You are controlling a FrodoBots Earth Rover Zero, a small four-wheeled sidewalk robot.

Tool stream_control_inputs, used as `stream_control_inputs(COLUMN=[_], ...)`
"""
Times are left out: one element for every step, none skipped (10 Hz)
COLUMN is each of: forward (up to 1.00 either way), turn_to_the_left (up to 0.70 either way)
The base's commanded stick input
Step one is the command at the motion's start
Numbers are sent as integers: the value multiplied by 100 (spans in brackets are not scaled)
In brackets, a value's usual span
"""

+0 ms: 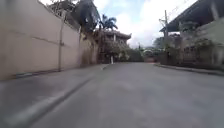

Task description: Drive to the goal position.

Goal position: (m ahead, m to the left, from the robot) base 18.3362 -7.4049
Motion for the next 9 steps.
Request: stream_control_inputs(forward=[100, 100, 100, 100, 100, 100, 100, 100, 100], turn_to_the_left=[0, -13, -28, -40, -30, 0, 0, 0, 0])
